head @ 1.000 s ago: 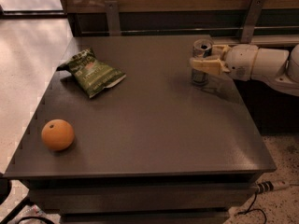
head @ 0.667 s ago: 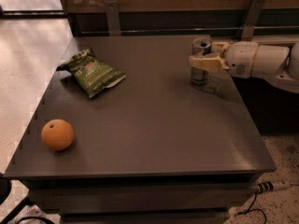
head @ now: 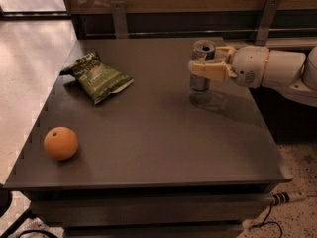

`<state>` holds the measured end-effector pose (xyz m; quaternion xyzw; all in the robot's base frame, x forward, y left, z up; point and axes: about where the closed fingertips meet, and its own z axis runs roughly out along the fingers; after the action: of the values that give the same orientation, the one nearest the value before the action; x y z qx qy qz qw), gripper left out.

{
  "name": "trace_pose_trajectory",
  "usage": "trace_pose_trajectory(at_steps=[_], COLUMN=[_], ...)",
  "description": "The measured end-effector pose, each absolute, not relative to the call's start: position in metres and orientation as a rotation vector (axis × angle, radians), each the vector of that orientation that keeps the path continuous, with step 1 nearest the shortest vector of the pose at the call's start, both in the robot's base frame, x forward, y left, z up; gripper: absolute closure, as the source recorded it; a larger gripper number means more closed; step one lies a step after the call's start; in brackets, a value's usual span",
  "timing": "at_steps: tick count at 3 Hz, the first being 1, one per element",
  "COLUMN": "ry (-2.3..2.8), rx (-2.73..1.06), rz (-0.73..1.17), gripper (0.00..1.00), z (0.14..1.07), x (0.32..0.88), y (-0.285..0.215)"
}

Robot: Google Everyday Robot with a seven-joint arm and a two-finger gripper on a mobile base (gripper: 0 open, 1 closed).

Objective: Move redbull can near orange

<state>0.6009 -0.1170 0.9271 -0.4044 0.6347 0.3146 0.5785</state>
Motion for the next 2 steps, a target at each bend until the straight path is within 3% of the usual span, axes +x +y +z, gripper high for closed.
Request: trace_pose_trajectory(at_steps=[2], ry=[1.438], rx=[-1.006], rz=[0.817], gripper=[1.0], z=[0.916], x=[0.526], y=[-0.042])
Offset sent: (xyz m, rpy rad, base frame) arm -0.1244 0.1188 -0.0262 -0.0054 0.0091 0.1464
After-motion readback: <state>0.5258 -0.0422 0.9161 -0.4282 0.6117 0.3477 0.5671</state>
